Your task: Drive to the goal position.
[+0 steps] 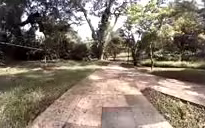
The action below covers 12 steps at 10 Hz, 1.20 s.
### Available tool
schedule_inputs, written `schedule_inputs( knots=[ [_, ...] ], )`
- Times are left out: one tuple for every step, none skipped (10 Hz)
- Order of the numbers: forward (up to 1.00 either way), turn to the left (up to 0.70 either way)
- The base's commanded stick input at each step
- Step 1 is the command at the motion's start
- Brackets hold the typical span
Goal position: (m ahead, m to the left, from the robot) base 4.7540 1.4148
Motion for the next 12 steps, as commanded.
schedule_inputs(
  knots=[
    [0.70,0.00],
    [0.70,0.00],
    [0.70,0.00],
    [0.70,0.00],
    [0.70,0.00],
    [0.70,0.00],
    [0.70,0.00],
    [0.70,-0.27],
    [0.70,-0.27],
    [0.70,-0.27],
    [0.70,-0.27],
    [0.70,-0.27]
  ],
)
